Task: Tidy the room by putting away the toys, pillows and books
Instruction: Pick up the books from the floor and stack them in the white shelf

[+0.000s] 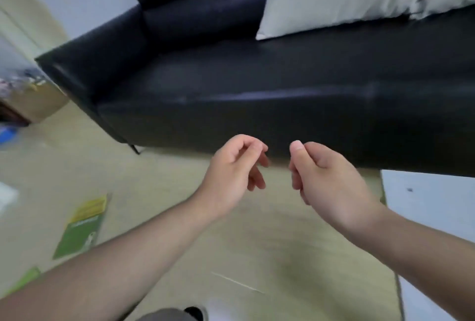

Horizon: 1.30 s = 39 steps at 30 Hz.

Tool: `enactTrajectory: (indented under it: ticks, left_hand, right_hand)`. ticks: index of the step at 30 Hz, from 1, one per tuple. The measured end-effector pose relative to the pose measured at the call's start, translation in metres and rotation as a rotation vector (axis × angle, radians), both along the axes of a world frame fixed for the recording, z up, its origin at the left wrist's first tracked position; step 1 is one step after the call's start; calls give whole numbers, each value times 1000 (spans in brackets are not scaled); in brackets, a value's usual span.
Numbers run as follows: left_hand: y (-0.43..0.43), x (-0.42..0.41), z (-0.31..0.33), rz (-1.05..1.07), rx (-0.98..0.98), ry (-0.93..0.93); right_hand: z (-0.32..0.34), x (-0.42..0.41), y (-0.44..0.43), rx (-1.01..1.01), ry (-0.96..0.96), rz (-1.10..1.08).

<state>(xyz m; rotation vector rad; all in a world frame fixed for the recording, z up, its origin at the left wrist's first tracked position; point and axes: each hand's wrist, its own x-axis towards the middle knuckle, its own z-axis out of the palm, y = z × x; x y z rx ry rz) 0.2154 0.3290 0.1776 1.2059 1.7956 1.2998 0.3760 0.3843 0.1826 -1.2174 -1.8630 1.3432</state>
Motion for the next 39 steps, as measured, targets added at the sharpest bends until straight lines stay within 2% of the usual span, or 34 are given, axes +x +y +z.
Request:
enactTrajectory:
  ticks: [6,9,13,17,20,23,26,29,31,35,39]
  left_hand:
    - [-97,-152,-92,512,-76,-160]
    - [-153,-207,-157,762,-197,-302]
    - [-210,-263,-217,956,-353,-384]
    - [-263,-333,-253,1141,-434,-255]
    - [-324,-377,-274,1321,-645,-118]
    - [-380,-427,-274,1513,-749,-40]
    - [-418,-491,-285,1446,-1027,125]
    - [-441,-532,-304,1391,-1237,40]
    - [-448,-543,-317,1383,-1293,29]
    - [-460,-549,-331,1186,-1411,184]
    - [-485,-565,-310,1189,-1398,150]
  right_hand:
    - [-42,-181,-53,-163,-16,178]
    - [-74,-243,-90,-339,-46,231]
    - [-105,-302,-123,-526,-121,281]
    - [-139,-357,-151,-576,-168,323]
    - [-164,-395,-189,-696,-241,353]
    - [-175,-425,-219,-747,-297,413]
    - [-181,-458,-231,-714,-316,460]
    - [-191,-484,-236,-699,-344,502]
    - [-199,-494,-238,-704,-376,512]
    - [-210,-506,-241,-746,-432,527]
    - [-216,-521,-244,-763,-430,550]
